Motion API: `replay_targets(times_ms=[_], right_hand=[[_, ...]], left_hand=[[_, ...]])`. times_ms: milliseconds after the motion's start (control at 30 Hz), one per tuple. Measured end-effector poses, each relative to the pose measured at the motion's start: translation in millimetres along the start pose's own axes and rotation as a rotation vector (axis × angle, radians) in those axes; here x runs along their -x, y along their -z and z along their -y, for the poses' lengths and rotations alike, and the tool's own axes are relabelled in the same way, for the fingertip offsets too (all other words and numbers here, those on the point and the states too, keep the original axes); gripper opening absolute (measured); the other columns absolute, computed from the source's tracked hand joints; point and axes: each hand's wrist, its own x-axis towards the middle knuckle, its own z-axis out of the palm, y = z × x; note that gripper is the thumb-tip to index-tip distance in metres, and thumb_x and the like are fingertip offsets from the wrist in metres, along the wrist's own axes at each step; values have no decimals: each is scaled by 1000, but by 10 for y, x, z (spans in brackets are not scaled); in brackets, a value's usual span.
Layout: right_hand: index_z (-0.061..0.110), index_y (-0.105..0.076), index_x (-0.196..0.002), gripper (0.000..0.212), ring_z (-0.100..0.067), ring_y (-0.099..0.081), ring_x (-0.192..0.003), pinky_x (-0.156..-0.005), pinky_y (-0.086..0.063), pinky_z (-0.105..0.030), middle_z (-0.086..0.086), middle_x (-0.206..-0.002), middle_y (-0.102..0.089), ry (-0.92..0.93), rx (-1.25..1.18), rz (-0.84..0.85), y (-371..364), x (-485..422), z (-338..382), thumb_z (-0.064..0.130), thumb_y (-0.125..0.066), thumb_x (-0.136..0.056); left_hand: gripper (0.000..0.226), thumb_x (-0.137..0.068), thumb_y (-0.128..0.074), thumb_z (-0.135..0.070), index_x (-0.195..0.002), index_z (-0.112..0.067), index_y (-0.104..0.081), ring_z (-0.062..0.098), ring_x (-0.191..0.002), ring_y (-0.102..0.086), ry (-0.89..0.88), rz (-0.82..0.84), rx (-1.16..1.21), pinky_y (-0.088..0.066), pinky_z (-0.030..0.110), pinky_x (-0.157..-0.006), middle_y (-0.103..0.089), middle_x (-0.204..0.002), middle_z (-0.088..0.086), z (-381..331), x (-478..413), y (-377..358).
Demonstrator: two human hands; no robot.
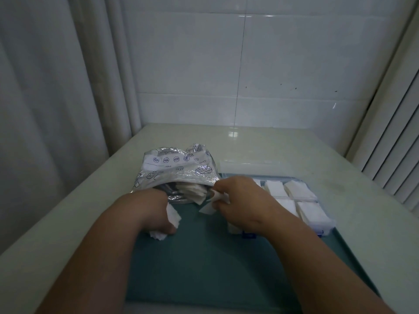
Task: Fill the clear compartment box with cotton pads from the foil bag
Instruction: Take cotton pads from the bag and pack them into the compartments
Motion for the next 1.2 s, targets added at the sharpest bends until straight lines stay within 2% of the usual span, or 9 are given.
replay_targets(times_ms=[200,300,400,567,667,800,900,1033,1200], right_hand=[[11,-64,-95,15,-23,-60,-90,-74,-49,-30,-6,-94,-67,-79,-162,-11,39,15,-46,22,-57,-87],[16,-64,-90,9,-17,-61,-86,-76,-49,-30,-1,-90,-67,-100,-320,-80,107,21,-94,23,-62,-86],[16,-61,-82,7,-11,-58,-70,-64,-46,-27,2,-75,-63,-129,-385,-169,186,18,-175,20,-67,-83],[9,-64,-87,9,-17,-70,-65,-62,-59,-33,-8,-77,-71,-213,-605,-192,304,32,-304,6,-72,-82],[11,-68,-90,8,-11,-69,-63,-58,-56,-22,-6,-77,-72,-234,-716,-183,345,54,-354,5,-71,-84],[10,-71,-91,5,-11,-64,-68,-65,-57,-22,-6,-82,-70,-269,-853,-101,411,96,-443,9,-68,-87],[9,-71,-92,8,-11,-63,-73,-67,-54,-22,-4,-87,-71,-241,-900,-7,439,119,-487,7,-64,-89],[8,-74,-93,10,-14,-62,-76,-66,-52,-22,-13,-96,-72,-226,-784,55,416,119,-484,7,-66,-87],[7,-76,-90,8,-15,-60,-73,-66,-52,-25,-16,-90,-72,-255,-700,-6,366,81,-475,9,-71,-83]], left_hand=[[43,-68,-76,-42,-100,-32,-49,14,-99,-56,-96,-175,70,-47,28,-82,-58,-106,-8,-50,11,19],[36,-72,-77,-31,-94,-34,-48,10,-91,-54,-186,-242,346,-44,26,-75,-58,-102,-11,-49,10,81],[32,-77,-74,-19,-94,-35,-52,8,-80,-55,-265,-268,572,-42,24,-65,-59,-98,-9,-92,11,104],[33,-79,-73,-4,-92,-33,-64,14,-72,-58,-321,-311,924,-52,26,-61,-62,-99,3,-189,8,146],[33,-79,-73,0,-95,-28,-68,11,-66,-58,-346,-348,981,-52,21,-54,-62,-99,5,-267,12,236],[36,-76,-74,1,-95,-29,-67,1,-54,-58,-380,-335,915,-48,17,-50,-64,-95,1,-389,10,327],[34,-75,-72,3,-95,-22,-64,8,-56,-63,-387,-299,918,-54,26,-52,-66,-89,1,-498,-22,339],[32,-75,-72,3,-91,-23,-61,27,-68,-69,-391,-274,985,-58,53,-64,-70,-86,-1,-612,-100,214],[33,-77,-70,5,-89,-24,-63,23,-65,-63,-404,-283,1095,-54,58,-67,-68,-80,-7,-611,-133,88]])
